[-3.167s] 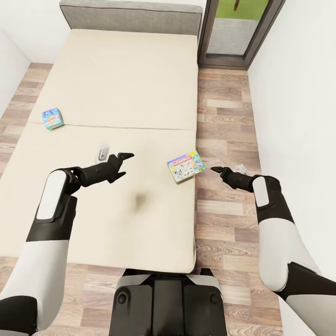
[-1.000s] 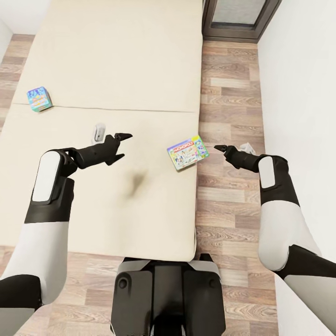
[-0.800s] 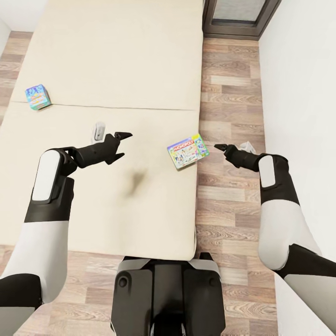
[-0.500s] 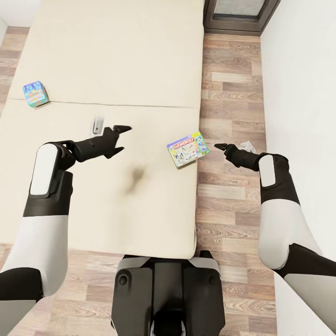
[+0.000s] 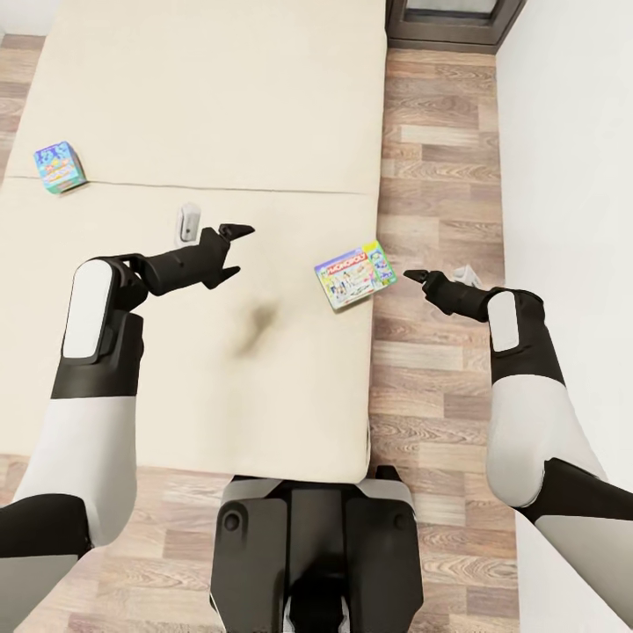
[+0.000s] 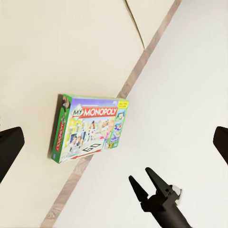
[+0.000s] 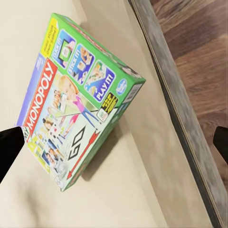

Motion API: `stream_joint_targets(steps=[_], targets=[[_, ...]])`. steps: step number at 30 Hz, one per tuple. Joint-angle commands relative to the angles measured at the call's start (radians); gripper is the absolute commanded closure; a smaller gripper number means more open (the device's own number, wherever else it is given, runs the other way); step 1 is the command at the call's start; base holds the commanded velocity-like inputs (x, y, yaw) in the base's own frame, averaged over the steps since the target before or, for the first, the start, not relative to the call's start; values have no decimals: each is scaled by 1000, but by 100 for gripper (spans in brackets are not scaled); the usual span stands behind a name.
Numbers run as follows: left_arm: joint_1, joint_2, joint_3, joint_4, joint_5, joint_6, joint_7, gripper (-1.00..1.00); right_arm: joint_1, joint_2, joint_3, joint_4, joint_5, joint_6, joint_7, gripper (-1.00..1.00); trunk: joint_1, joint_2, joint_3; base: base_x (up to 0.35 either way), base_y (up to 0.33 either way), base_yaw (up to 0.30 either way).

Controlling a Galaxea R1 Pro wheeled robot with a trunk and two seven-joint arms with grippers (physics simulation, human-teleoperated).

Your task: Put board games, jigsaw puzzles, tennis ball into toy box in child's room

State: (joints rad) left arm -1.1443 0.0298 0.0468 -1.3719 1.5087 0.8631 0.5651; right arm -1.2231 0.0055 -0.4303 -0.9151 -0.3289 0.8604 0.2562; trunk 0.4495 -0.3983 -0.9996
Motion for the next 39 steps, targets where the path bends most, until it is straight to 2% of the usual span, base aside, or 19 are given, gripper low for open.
stream_joint_targets(steps=[1,12,26,39], targets=[[-2,-2,1,0,10,2,10,-100,-1,1,-3,0,5,5,7,-100,1,-2,-3,0,0,0],[-8,-9,1,0,10,2,10,-100,-13,1,-2,0,5,4,6,-100,1,-2,-21,0,0,0],[-55,-13,1,11,10,2,11,-100,-40,1,-2,-1,5,3,6,-100,1,-2,-44,0,0,0],[-68,-16,1,19,10,2,17,-100,-56,1,-3,-9,5,3,8,-100,1,-2,-62,0,0,0]])
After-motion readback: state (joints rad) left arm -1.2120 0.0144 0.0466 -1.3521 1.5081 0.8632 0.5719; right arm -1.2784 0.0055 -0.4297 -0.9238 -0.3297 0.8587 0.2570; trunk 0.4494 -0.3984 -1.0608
